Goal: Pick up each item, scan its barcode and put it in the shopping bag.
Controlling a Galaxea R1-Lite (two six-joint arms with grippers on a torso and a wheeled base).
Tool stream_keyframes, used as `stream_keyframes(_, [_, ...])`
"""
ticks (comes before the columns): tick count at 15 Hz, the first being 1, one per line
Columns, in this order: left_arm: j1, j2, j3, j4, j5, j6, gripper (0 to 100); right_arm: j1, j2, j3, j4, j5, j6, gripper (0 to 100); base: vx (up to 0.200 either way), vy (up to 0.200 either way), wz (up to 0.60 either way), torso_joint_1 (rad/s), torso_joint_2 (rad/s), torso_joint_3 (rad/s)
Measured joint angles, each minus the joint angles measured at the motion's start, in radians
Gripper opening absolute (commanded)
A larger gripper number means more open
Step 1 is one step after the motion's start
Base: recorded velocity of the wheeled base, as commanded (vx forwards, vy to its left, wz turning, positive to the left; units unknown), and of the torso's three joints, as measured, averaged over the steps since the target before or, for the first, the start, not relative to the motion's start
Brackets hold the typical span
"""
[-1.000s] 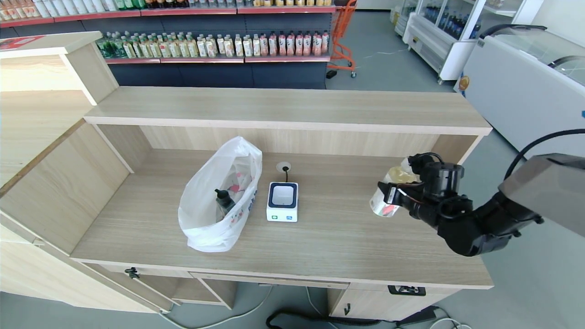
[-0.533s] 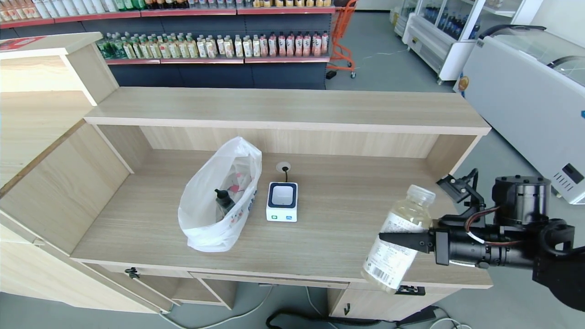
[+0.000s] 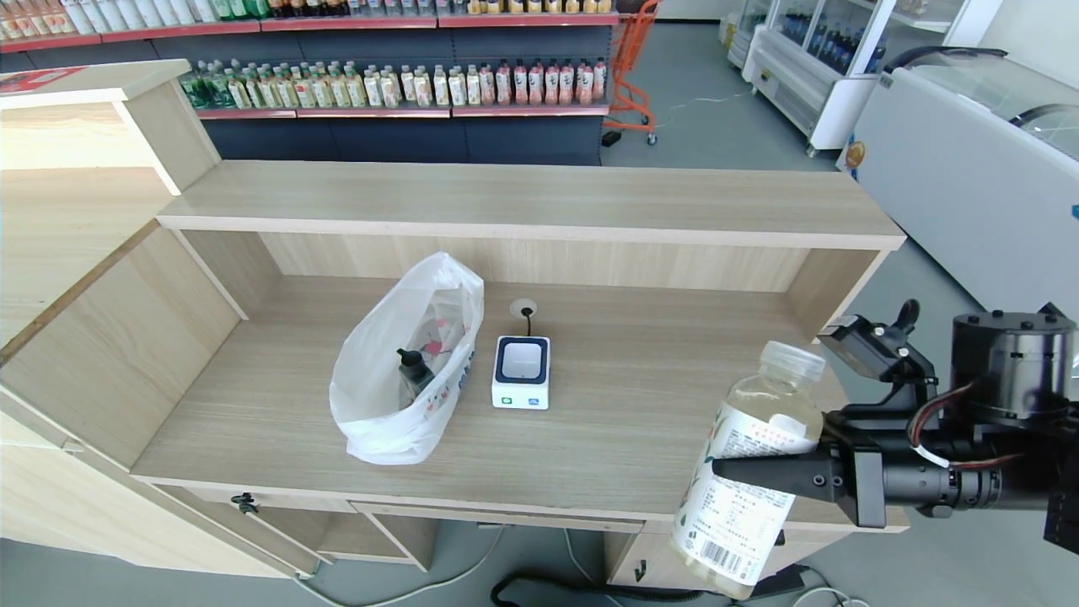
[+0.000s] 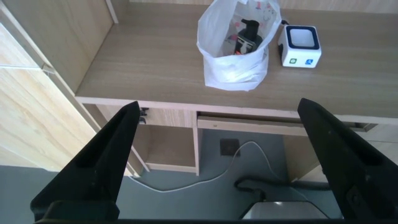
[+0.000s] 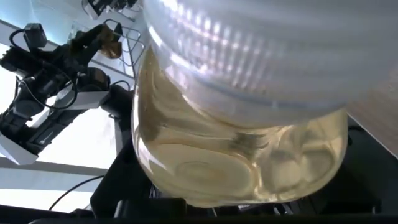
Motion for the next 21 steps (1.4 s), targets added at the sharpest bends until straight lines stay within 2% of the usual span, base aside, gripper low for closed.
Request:
stream_keyframes(6, [0.000,0.000,0.000,0.000,0.000,0.000,100,0.026,-0.017,-0.039,-0.009,0.005,0.066,0,0.000,0.000,0.00,0.000,0.00,0.000])
stream_keyframes(16, [0.000,0.000,0.000,0.000,0.000,0.000,100,0.056,-0.024,-0.040,-0.009,0.003,0.039,0,0.000,0.000,0.00,0.000,0.00,0.000])
stream_keyframes(19, [0.000,0.000,0.000,0.000,0.000,0.000,100,0.054,-0.024,-0.043,-0.011,-0.010,-0.003,0,0.000,0.000,0.00,0.000,0.00,0.000])
stream_keyframes(21, [0.000,0.000,0.000,0.000,0.000,0.000,100,0.021,-0.026,-0.045,-0.010,-0.075,-0.131,0,0.000,0.000,0.00,0.000,0.00,0.000])
